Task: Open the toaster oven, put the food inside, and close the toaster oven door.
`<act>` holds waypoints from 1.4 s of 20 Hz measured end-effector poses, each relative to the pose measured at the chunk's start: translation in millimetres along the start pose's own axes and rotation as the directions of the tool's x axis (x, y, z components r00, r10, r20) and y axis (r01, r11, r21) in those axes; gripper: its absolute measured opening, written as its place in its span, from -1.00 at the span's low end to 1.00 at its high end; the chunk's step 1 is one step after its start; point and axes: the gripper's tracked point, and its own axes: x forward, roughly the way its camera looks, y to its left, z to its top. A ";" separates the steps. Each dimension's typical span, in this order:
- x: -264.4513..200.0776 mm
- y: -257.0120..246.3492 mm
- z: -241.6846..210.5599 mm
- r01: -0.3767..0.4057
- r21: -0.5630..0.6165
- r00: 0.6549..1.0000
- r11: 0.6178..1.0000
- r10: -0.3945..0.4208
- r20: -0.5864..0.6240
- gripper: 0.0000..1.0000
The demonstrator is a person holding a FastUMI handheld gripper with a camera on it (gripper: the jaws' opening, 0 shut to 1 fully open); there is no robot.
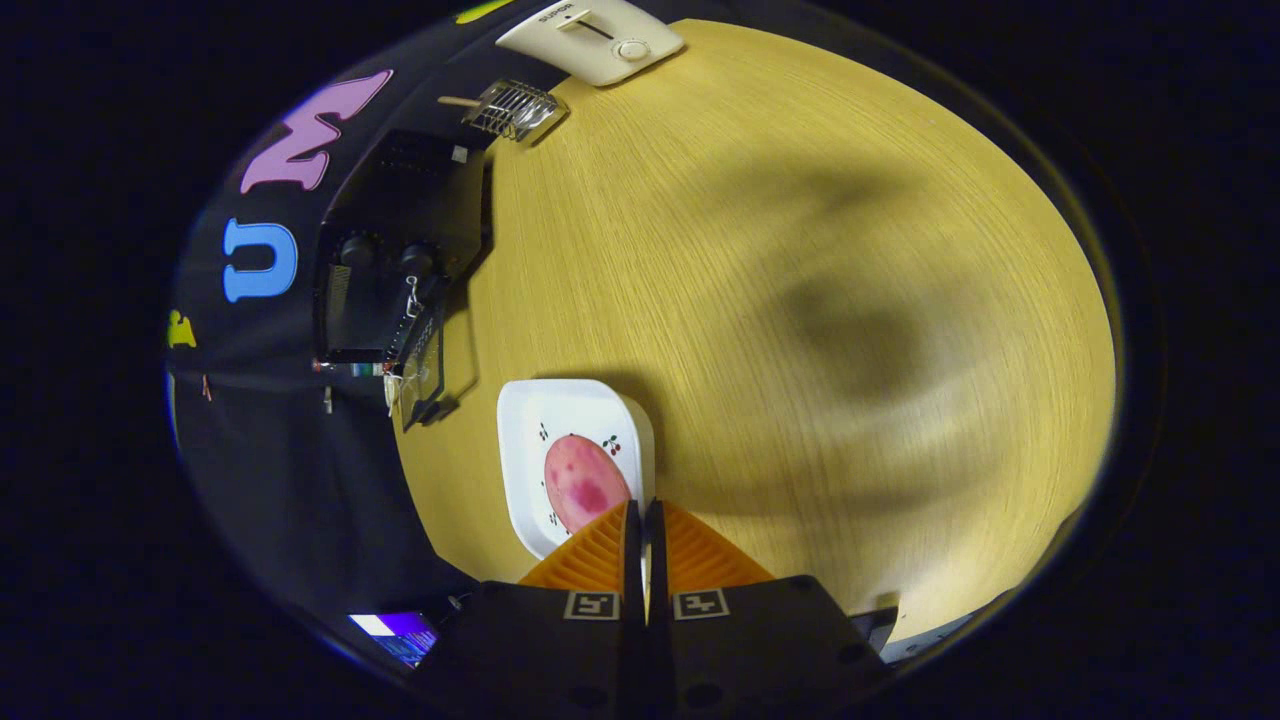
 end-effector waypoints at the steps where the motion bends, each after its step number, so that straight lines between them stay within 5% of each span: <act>1: -2.2 6.3 -3.7 -0.023 0.028 1.000 0.999 0.023 0.014 -0.90; 6: -12.8 63.8 -28.1 -0.145 0.145 0.983 0.979 0.126 0.135 -0.90; 14: 31.9 186.9 -48.6 -0.302 0.266 0.929 0.915 0.220 0.297 -0.90; 21: 92.1 260.3 -21.8 -0.326 0.411 0.879 0.851 0.113 0.463 -0.90; 23: 111.6 272.5 -13.0 -0.316 0.480 0.874 0.818 0.054 0.483 -0.90; 28: 141.3 305.5 36.7 -0.415 0.592 0.799 0.690 -0.034 0.600 -0.90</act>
